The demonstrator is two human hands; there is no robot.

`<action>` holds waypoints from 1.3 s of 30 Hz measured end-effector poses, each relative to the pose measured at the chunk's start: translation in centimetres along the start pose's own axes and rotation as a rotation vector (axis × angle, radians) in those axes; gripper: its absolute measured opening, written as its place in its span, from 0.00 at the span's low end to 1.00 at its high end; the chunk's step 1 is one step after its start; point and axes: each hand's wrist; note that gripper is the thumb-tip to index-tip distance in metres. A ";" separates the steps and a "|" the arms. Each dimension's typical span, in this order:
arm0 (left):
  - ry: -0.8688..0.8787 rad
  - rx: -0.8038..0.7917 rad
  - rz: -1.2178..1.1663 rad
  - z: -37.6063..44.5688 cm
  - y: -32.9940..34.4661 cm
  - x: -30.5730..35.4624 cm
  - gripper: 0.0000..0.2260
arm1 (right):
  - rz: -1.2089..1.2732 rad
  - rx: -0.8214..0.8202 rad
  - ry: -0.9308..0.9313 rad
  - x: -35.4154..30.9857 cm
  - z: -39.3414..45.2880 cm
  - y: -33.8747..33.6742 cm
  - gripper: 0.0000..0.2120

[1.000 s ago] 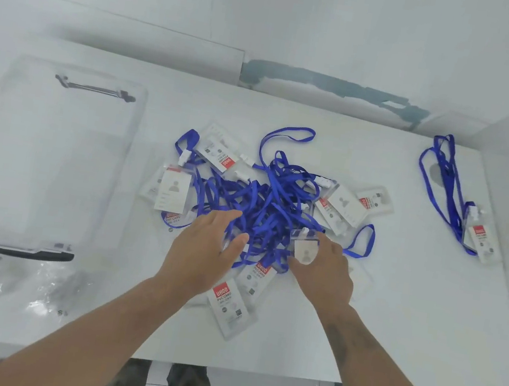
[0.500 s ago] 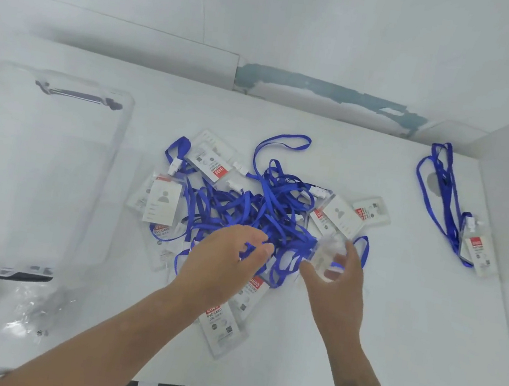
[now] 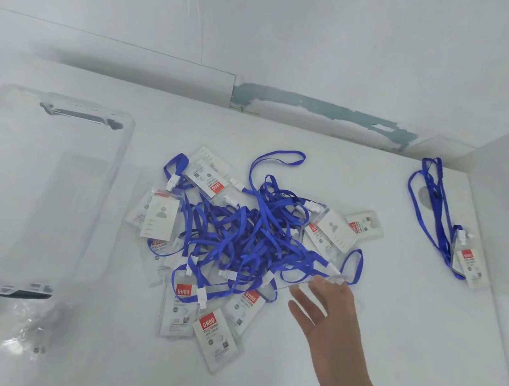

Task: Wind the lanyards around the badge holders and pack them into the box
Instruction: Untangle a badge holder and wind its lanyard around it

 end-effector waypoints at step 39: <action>0.513 -0.699 -0.145 -1.2 -9.6 19.1 0.07 | -0.799 -0.125 -0.452 -5.0 2.2 5.3 0.08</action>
Point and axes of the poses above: each hand's wrist, its own z-axis towards the middle knuckle, its own y-axis out of the palm, x = y × z, and after that the axes turned 1 degree about z, right-handed
